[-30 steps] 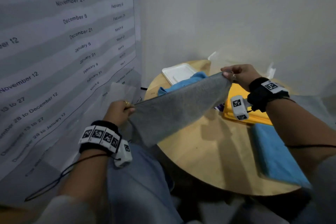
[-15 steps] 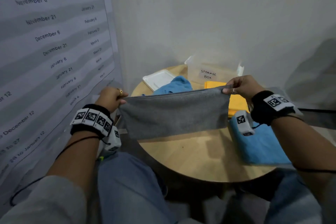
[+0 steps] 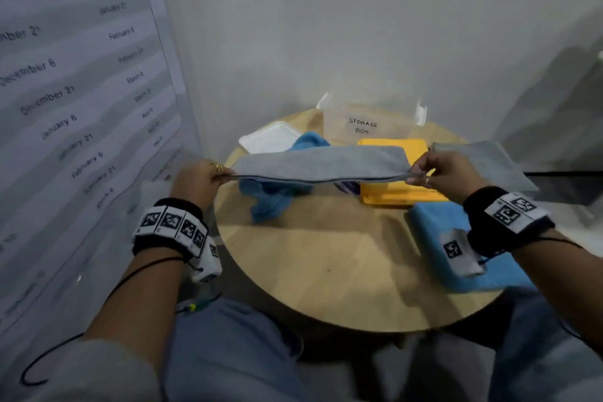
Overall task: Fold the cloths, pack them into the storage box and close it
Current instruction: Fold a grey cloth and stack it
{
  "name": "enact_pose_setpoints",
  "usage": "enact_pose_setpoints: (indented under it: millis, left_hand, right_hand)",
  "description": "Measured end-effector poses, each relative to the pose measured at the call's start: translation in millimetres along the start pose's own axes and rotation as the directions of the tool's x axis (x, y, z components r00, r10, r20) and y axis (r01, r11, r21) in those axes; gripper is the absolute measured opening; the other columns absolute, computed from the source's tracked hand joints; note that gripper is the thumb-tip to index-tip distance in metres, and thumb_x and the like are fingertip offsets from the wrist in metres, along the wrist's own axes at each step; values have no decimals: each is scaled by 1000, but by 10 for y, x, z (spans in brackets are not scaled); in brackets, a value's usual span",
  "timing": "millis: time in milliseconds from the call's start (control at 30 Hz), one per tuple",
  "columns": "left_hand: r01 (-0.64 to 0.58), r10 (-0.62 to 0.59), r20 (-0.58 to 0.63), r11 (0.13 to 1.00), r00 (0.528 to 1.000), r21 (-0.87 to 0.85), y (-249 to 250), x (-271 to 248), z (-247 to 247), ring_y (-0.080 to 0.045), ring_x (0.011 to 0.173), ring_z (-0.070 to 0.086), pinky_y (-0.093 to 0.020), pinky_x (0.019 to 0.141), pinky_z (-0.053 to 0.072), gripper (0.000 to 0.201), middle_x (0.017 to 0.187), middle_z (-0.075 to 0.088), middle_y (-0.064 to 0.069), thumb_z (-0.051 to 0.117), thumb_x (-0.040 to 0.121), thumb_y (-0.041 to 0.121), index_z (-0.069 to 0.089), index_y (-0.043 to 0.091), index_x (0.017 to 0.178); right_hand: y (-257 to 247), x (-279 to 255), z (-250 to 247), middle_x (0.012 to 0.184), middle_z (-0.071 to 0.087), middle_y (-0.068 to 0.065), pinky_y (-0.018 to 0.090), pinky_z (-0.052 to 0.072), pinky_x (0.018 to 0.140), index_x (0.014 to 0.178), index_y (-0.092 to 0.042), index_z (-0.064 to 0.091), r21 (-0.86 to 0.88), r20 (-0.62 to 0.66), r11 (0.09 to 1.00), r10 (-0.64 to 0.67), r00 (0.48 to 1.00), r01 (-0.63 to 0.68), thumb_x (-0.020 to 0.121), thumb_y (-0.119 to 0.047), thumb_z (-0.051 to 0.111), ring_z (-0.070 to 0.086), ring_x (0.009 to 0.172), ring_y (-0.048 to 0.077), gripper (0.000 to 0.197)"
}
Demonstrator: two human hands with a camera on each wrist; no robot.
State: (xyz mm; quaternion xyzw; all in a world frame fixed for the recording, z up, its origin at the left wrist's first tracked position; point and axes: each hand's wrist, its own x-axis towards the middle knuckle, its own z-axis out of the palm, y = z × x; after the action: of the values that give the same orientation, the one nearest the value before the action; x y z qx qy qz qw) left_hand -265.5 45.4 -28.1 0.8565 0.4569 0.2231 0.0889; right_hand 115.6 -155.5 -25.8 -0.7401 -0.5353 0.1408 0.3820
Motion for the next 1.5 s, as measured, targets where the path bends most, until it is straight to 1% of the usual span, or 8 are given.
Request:
enact_pose_setpoints:
  millis: [100,233,300,467,633,900,1233,1500]
  left_hand:
    - [58,-80,309,995,948,78,-190,-258,335,-34,105,61,-38,93,46,23,111,67,-19,62,87,4,70,5,109]
    - [-75,-317,720,887,617,455,-210,-561,596,-27,109,56,-29,91,45,31,128,57,-13,52,93,10,59,3,122]
    - [-77,-317,695,878,646,472,-135,-537,619,-26,110,55,-31,91,45,34,130,55,-12,50,95,19,57,5,125]
    - [-198,-72,591,904,803,379,394,-257,1049,-32,138,27,-40,113,26,46,150,27,-15,40,98,18,35,15,143]
    - [-174,-117,700,928,704,330,935,-381,1813,-36,144,-11,-51,117,-2,58,158,-11,-11,28,101,29,0,26,151]
    - [64,-276,751,952,599,299,439,-479,1672,-32,141,-25,-55,113,-6,82,153,-31,-6,34,90,64,-14,31,148]
    - [534,-545,351,834,761,136,-78,-684,1195,-34,121,45,-35,96,39,61,139,38,-21,65,86,31,43,-1,133]
    - [706,-581,446,682,681,-191,-161,-620,1122,-35,105,58,-40,92,48,51,119,60,-20,68,84,31,55,-2,120]
  right_hand:
    - [220,-433,398,70,66,5,18,37,61,67,-18,66,-255,201,966,10,979,43,69,-2,78,62,67,15,21]
    - [415,-878,830,100,68,5,21,42,78,99,-14,70,-566,521,824,331,787,29,77,-13,69,63,100,22,22]
    - [306,-917,871,99,63,-1,25,44,81,103,-19,68,-564,545,826,391,741,-21,77,-37,72,60,98,18,32]
    - [-115,-524,1214,136,47,16,33,35,99,123,-7,57,-353,178,932,149,973,-78,93,-20,48,48,121,29,34]
    - [-151,-496,1882,154,-27,2,67,7,110,147,-38,-5,-540,425,803,520,741,-253,96,-49,31,-19,142,39,63]
    - [289,-698,1562,147,-40,-8,76,-2,102,139,-49,-23,-622,471,727,643,604,-289,79,-79,31,-34,137,32,86]
    - [191,-845,1515,158,-7,4,51,-3,116,147,-26,17,-485,317,855,368,874,-184,92,-30,49,-11,145,30,63]
    - [52,-833,1790,151,-35,2,68,-13,106,143,-46,-15,-605,505,782,523,686,-150,88,-66,32,-31,137,36,74]
